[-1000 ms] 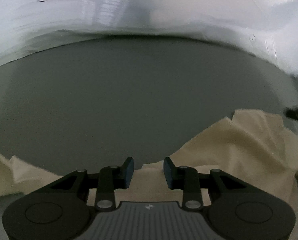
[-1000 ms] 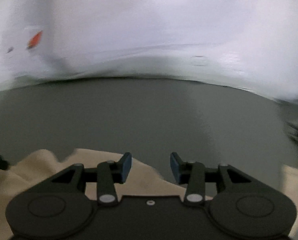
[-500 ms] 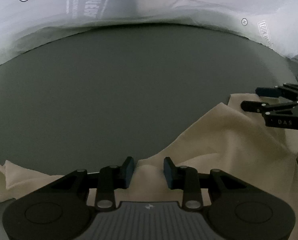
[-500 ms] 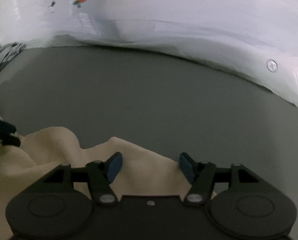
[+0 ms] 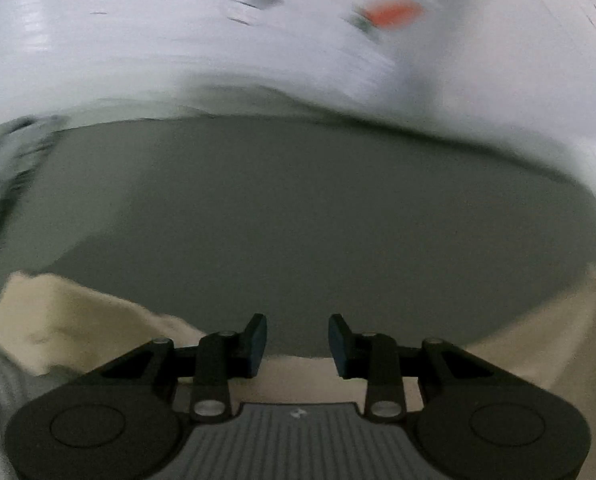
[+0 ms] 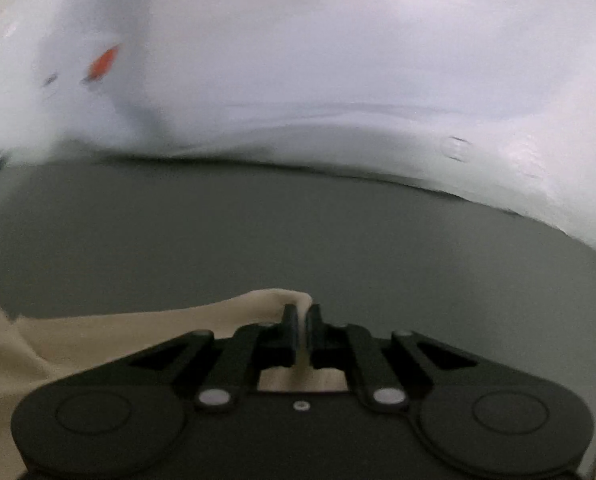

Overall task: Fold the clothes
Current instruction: 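Grasp the garment hem with the right tool while the left tool grasps a sleeve end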

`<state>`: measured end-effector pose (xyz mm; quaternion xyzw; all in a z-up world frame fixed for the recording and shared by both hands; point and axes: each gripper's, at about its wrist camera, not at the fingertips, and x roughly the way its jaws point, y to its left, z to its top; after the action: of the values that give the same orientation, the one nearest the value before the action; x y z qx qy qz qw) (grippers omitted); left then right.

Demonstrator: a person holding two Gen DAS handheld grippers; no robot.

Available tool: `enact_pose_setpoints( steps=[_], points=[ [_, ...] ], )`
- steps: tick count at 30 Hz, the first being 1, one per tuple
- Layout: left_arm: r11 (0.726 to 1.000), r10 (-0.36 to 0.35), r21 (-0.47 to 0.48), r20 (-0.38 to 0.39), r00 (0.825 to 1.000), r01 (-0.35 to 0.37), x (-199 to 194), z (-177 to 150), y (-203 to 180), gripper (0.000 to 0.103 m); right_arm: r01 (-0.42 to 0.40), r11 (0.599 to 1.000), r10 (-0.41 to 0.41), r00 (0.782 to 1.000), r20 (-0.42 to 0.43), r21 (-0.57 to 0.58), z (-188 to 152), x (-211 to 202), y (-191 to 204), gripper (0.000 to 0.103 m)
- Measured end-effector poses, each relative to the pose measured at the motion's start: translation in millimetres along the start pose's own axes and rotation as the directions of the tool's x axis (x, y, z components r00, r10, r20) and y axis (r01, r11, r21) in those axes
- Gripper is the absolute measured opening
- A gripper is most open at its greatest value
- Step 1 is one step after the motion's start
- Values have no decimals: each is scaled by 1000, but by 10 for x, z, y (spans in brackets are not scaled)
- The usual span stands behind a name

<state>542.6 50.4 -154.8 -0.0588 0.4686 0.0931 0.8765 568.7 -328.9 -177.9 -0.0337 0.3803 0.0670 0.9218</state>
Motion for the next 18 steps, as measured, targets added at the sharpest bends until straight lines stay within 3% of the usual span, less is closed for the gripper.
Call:
enact_pose_setpoints(
  steps=[2, 4, 7, 10, 13, 18],
  points=[
    [995, 53, -89, 20, 998, -51, -38, 20, 204, 47, 21, 999, -20, 999, -32, 36, -89, 45, -73, 5],
    [975, 98, -202, 18, 995, -92, -40, 34, 448, 47, 22, 996, -17, 998, -57, 86, -195, 93, -117, 6],
    [906, 135, -405, 4, 991, -122, -55, 52, 824, 49, 30, 991, -25, 999, -43, 133, -199, 93, -150, 6],
    [845, 162, -516, -6, 987, -141, -96, 22, 1094, 56, 33, 984, -26, 999, -42, 176, -162, 89, -187, 6],
    [828, 157, -541, -25, 987, -146, -35, 11, 1222, 58, 52, 985, -48, 998, -30, 166, -185, 73, -144, 7],
    [828, 165, -535, -53, 985, -167, 183, 50, 1241, 59, 95, 990, -95, 995, -8, 101, -255, 57, -10, 7]
  ],
)
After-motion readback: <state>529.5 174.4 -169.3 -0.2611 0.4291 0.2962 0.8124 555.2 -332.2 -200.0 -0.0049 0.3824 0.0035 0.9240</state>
